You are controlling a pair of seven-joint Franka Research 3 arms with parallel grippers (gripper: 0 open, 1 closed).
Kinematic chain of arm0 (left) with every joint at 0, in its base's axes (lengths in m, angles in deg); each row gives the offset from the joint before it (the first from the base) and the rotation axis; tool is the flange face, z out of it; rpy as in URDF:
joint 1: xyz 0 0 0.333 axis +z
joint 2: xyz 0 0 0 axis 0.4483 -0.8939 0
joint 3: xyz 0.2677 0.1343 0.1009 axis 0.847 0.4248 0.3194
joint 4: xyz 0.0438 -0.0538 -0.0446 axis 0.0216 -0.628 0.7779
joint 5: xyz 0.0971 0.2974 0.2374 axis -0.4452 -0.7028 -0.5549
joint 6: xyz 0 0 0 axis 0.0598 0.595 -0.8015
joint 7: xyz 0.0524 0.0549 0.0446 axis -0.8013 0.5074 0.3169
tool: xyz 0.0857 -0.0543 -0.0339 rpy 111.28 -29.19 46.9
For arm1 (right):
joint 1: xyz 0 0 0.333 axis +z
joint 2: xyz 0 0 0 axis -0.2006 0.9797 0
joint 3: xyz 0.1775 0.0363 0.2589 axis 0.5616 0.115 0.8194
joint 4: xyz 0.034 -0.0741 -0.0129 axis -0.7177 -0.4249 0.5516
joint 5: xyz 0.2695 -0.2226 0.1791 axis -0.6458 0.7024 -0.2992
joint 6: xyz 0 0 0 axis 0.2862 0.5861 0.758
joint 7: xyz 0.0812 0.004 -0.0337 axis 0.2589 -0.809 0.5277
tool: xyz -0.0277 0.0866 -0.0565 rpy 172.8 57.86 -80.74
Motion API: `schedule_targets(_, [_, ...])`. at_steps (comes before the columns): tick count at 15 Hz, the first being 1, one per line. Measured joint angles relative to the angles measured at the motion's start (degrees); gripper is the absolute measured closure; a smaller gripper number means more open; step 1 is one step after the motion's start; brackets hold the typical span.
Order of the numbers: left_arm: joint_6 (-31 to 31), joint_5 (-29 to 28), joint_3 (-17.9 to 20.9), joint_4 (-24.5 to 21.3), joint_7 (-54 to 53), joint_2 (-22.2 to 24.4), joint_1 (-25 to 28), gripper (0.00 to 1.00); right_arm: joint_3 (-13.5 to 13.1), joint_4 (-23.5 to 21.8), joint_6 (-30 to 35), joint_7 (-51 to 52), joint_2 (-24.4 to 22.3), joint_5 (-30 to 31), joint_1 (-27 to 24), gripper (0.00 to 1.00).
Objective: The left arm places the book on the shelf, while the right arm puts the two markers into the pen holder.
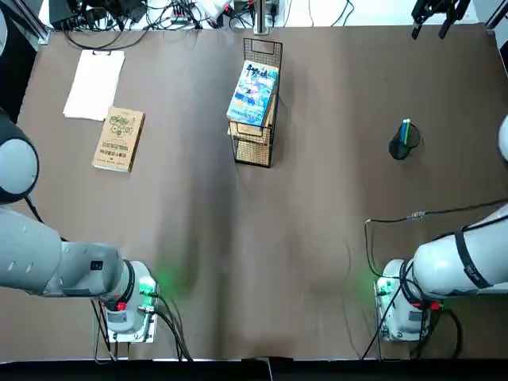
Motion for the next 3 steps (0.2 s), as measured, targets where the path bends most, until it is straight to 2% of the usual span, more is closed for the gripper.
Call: schedule_targets(3, [0.0, 0.0, 0.0, 0.0, 0.0, 0.0, 0.1, 0.00, -0.1, -6.9, -4.7, -0.7, -6.4, 0.0, 0.1, 0.00])
